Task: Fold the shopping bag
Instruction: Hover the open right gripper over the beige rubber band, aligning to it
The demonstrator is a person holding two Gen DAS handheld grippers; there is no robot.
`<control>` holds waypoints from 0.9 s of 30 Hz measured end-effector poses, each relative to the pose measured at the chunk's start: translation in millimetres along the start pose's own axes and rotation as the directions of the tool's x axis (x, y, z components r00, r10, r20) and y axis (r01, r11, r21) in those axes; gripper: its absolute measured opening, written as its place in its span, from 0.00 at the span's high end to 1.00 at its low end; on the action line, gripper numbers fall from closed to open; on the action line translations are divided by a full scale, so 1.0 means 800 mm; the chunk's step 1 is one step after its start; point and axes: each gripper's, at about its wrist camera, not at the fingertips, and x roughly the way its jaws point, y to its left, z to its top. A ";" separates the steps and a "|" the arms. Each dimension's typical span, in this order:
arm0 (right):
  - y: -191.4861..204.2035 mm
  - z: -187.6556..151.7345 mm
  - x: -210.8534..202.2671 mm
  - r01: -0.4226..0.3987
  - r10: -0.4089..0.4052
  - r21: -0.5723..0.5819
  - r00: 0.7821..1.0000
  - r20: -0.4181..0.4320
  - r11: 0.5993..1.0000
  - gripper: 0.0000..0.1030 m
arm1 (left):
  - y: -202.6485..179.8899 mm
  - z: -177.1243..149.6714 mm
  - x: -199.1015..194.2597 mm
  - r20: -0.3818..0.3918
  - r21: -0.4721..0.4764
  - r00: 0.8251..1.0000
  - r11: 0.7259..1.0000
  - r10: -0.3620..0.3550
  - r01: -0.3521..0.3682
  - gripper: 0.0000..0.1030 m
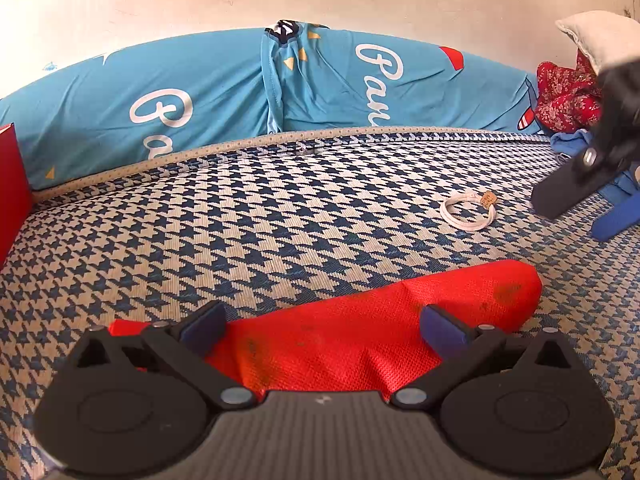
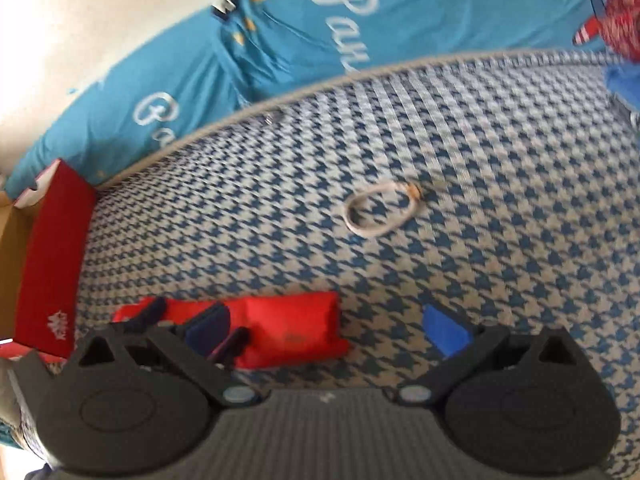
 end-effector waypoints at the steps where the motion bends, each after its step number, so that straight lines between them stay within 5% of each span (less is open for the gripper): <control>1: -0.005 -0.001 0.005 -0.005 0.005 0.010 1.000 0.000 1.000 0.00 | 0.001 0.000 0.000 0.000 0.000 1.000 1.000 0.000 0.000 0.00; 6: -0.015 0.000 0.003 -0.090 0.090 0.004 0.995 0.034 0.996 0.00 | 0.004 0.001 0.001 0.002 0.002 1.000 1.000 0.000 0.000 0.00; 13: -0.005 -0.004 -0.002 0.113 -0.100 -0.084 0.985 0.140 0.990 0.00 | 0.007 0.001 0.002 0.007 0.007 1.000 1.000 0.002 -0.002 0.00; 22: -0.029 -0.007 -0.014 0.125 -0.127 0.025 0.957 0.259 0.992 0.00 | 0.014 0.003 0.001 0.015 0.007 1.000 1.000 0.002 -0.003 0.00; 27: -0.052 -0.015 -0.007 0.064 -0.092 0.108 0.957 0.275 0.992 0.00 | 0.017 0.003 0.001 0.018 0.008 1.000 1.000 0.003 -0.004 0.00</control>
